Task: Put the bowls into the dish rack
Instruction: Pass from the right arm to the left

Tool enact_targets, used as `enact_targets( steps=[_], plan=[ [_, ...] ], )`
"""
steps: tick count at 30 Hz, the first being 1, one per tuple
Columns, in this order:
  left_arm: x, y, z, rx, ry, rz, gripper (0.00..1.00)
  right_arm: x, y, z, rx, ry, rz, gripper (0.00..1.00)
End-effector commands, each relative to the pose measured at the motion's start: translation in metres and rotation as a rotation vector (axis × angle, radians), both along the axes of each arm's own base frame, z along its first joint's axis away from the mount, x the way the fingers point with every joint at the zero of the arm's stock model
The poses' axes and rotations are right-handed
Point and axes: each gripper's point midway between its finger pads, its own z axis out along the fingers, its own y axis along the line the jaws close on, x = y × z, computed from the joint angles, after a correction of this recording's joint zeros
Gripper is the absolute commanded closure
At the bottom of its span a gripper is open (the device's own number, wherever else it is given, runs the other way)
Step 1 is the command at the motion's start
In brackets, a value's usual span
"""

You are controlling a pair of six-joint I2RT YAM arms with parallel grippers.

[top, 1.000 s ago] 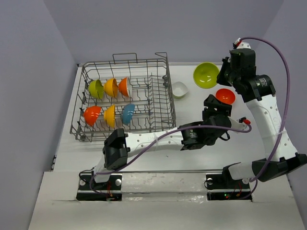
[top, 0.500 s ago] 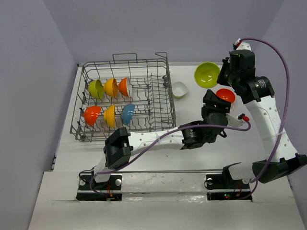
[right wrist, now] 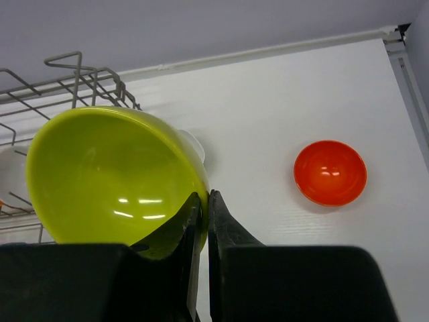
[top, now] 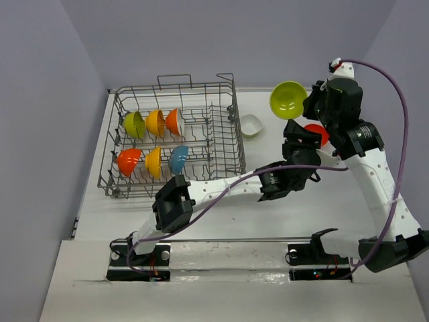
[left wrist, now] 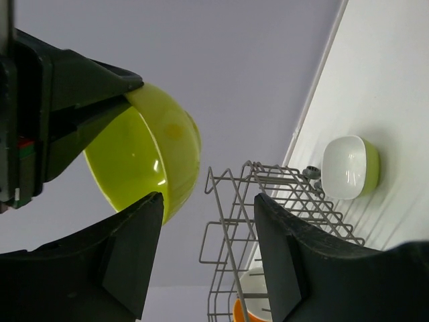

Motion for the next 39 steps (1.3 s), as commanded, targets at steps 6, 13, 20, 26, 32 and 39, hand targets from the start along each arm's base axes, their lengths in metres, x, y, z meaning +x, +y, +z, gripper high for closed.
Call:
enact_targets(
  steps=[6,13,20,26,32,39],
  plan=[
    [0.018,0.015,0.040,-0.124,-0.023,0.055,0.31,-0.008,0.003,0.076,0.040,-0.365,0.046,0.99],
    [0.028,0.013,0.056,-0.137,-0.049,0.077,0.31,-0.003,0.011,0.074,0.028,-0.379,0.086,0.99],
    [0.039,0.014,0.054,-0.136,-0.051,0.093,0.31,-0.014,0.018,0.081,0.043,-0.427,0.134,0.99],
    [0.050,0.018,0.055,-0.126,-0.064,0.117,0.31,-0.019,0.017,0.080,0.038,-0.429,0.138,0.99],
    [0.062,0.028,0.059,-0.137,-0.078,0.154,0.31,-0.024,0.017,0.080,0.035,-0.432,0.150,0.99],
    [0.073,0.039,0.062,-0.153,-0.090,0.199,0.31,-0.027,0.019,0.078,0.032,-0.431,0.157,0.99]
  ],
)
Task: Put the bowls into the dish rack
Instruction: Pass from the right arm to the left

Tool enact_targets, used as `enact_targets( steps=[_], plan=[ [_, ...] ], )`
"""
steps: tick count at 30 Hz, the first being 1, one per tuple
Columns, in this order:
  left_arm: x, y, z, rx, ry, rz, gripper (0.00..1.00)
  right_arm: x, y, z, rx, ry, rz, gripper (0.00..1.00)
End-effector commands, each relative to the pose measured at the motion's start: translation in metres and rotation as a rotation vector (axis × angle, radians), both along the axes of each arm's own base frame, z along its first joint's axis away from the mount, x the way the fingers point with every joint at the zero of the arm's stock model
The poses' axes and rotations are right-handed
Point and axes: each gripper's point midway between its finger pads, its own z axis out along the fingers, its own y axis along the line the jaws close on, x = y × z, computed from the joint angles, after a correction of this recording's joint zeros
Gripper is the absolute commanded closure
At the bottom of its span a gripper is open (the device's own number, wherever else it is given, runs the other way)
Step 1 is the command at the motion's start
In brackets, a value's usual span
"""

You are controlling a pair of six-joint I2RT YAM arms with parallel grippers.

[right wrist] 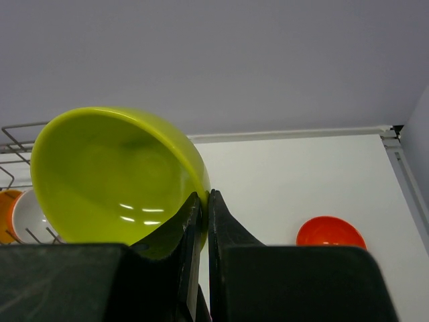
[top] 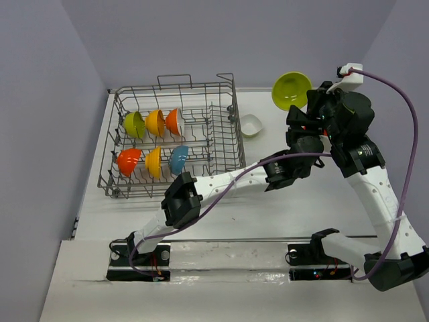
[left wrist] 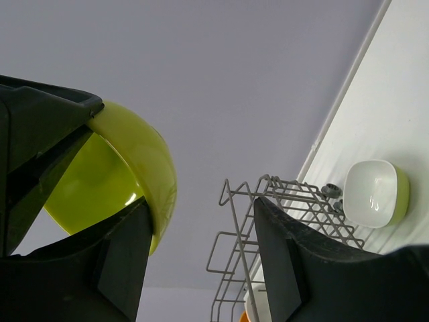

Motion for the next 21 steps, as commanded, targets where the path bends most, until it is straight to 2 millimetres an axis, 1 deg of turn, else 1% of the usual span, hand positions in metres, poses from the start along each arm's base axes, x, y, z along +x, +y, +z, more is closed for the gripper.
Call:
enact_targets(
  steps=[1,8,14,20,21],
  plan=[
    [0.034,0.043,0.041,-0.100,-0.053,0.139,0.31,-0.018,0.009,0.029,0.038,-0.097,0.051,0.99],
    [0.043,0.058,0.051,-0.121,-0.077,0.186,0.31,-0.018,0.009,0.029,0.041,-0.095,0.054,0.99],
    [0.043,0.067,0.070,-0.170,-0.107,0.206,0.31,-0.015,0.009,0.027,0.039,-0.085,0.048,0.99],
    [0.041,0.077,0.078,-0.183,-0.116,0.219,0.31,-0.014,0.007,0.026,0.042,-0.081,0.025,0.99],
    [0.042,0.078,0.077,-0.183,-0.117,0.223,0.31,-0.013,0.007,0.026,0.041,-0.080,0.023,0.99]
  ],
)
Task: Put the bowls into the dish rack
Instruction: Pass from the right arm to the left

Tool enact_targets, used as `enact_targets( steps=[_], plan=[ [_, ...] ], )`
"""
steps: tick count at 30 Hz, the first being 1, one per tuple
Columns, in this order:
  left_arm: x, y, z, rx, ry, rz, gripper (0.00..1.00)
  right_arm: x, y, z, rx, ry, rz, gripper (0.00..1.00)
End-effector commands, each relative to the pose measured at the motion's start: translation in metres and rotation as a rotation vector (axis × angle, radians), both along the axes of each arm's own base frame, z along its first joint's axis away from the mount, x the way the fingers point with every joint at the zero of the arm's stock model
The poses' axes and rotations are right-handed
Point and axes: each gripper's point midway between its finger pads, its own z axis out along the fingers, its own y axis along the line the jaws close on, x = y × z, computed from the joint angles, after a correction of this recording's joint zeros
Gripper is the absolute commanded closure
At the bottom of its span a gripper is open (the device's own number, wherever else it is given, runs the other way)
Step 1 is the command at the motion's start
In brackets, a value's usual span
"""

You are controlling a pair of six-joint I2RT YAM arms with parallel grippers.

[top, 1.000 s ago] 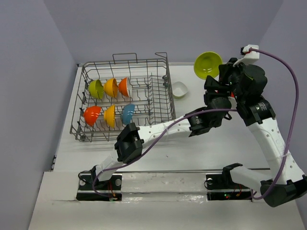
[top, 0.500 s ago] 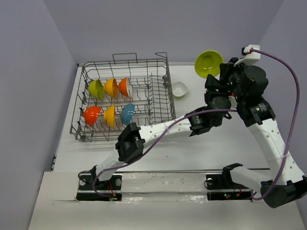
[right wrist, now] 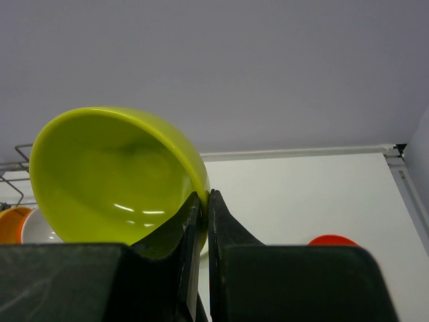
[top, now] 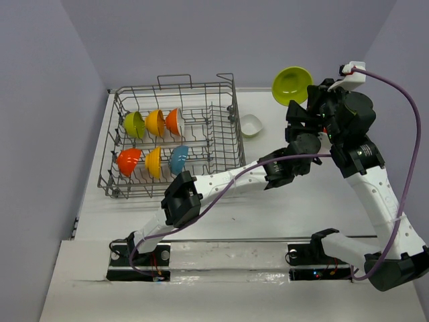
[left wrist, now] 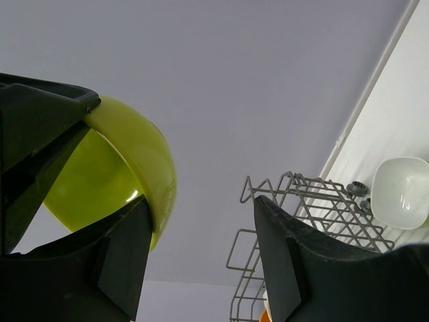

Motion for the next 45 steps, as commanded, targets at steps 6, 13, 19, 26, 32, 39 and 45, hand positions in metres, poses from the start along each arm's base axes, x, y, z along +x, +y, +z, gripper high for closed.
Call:
enact_targets(
  steps=[6,13,19,26,32,39,45],
  plan=[
    [0.030,0.082,0.070,-0.236,-0.077,0.199,0.31,-0.010,0.000,0.015,0.033,-0.023,-0.017,0.99],
    [0.022,0.085,0.067,-0.231,-0.079,0.197,0.32,-0.001,0.000,0.019,0.053,-0.014,-0.038,0.99],
    [0.018,0.093,0.065,-0.240,-0.079,0.198,0.32,0.001,-0.005,0.029,0.059,-0.030,-0.066,0.99],
    [0.018,0.094,0.072,-0.257,-0.092,0.181,0.32,0.005,-0.002,0.028,0.057,-0.014,-0.059,0.99],
    [0.026,0.096,0.079,-0.274,-0.107,0.185,0.33,0.001,0.003,0.025,0.055,-0.009,-0.027,0.99],
    [0.028,0.097,0.076,-0.269,-0.108,0.204,0.57,-0.001,0.002,0.021,0.049,-0.004,-0.029,0.99],
    [0.029,0.096,0.075,-0.260,-0.113,0.213,0.60,-0.004,0.000,0.022,0.046,-0.010,-0.030,0.99]
  ],
)
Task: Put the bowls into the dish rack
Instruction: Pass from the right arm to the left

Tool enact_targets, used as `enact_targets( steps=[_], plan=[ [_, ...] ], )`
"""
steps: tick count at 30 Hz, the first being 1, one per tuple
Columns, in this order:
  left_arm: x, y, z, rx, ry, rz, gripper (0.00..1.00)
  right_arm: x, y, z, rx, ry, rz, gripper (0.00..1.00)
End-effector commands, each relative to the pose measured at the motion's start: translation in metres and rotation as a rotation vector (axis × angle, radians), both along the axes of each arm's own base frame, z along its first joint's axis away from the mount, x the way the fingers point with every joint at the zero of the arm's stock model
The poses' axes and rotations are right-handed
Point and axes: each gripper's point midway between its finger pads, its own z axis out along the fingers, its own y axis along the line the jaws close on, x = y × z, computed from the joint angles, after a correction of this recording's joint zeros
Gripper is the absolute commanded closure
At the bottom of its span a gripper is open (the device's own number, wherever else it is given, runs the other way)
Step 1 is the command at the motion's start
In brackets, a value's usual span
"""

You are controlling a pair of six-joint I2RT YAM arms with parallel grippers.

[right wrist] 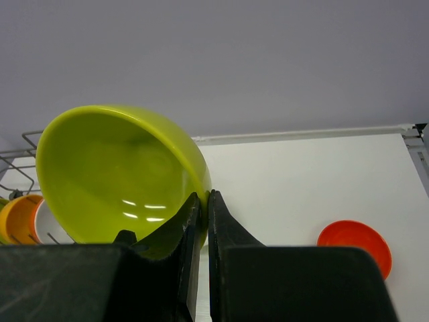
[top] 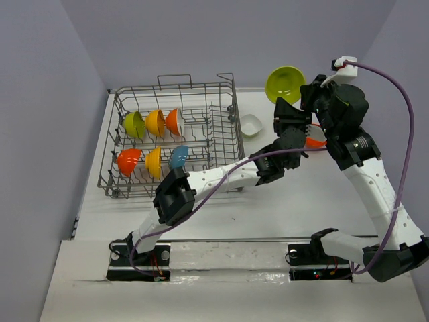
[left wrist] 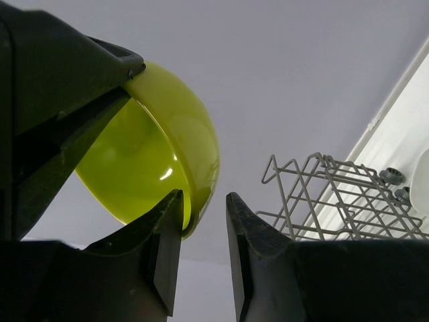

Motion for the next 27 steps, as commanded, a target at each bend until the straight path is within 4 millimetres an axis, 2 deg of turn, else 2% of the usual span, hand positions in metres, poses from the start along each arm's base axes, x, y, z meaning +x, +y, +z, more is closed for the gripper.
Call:
enact_targets(
  steps=[1,6,10,21,27],
  plan=[
    [0.0128,0.0579,0.0631,-0.241,-0.066,0.132,0.60,-0.0171,-0.0074,0.0292,0.023,-0.084,-0.007,0.99],
    [0.0120,0.0575,0.0641,-0.241,-0.069,0.130,0.63,-0.0194,-0.0100,0.0289,0.020,-0.087,-0.016,0.99],
    [0.0122,0.0580,0.0667,-0.248,-0.078,0.139,0.77,-0.0216,-0.0098,0.0307,0.023,-0.091,-0.011,0.99],
    [0.0102,0.0565,0.0664,-0.251,-0.083,0.150,0.99,-0.0237,-0.0074,0.0329,0.028,-0.098,0.006,0.99],
    [0.0096,0.0539,0.0652,-0.247,-0.085,0.146,1.00,-0.0270,-0.0088,0.0349,0.029,-0.107,0.004,0.99]
  ],
)
